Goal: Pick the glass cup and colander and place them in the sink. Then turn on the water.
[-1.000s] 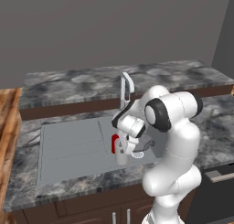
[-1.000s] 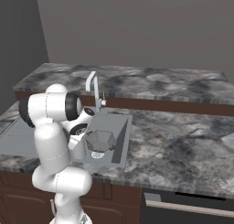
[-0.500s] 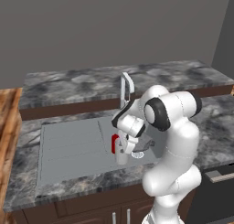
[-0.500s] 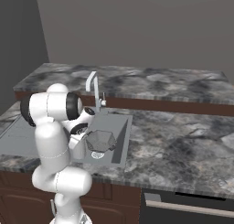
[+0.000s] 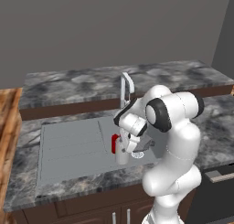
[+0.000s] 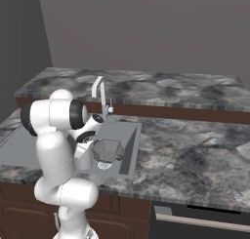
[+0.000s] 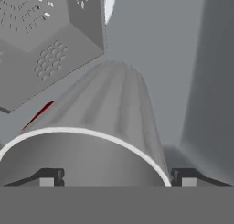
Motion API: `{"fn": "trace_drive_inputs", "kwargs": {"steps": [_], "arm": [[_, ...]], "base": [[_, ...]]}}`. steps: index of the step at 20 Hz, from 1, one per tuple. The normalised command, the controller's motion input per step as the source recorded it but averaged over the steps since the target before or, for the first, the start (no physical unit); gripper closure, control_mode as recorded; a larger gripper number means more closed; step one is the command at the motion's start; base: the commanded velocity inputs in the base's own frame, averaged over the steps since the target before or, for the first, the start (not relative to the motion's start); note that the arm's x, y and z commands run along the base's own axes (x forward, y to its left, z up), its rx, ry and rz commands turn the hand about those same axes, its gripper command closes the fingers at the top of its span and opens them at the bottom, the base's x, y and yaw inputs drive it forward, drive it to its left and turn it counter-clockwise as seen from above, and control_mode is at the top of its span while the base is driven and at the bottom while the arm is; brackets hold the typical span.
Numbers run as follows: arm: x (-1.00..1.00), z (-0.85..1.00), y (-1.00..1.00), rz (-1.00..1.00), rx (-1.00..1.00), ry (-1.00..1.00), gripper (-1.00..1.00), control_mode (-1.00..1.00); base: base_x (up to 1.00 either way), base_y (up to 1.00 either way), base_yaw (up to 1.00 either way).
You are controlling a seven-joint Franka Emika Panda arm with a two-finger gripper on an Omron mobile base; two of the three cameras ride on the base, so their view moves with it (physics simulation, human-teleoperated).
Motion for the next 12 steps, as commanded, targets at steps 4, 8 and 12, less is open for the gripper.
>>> {"fn": "trace_drive_inputs", "kwargs": {"steps": [4, 8, 12], "arm": [[-0.25, 0.03, -0.23, 0.0, 0.04, -0.05, -1.0, -1.0], [-0.18, 0.19, -0.11, 0.0, 0.04, -0.04, -1.0, -1.0], [-0.03, 0.46, -0.02, 0.0, 0.01, -0.09, -1.0, -1.0]], "base": [[0.0, 0.0, 0.0], [0.0, 0.0, 0.0], [0.0, 0.0, 0.0]]}}
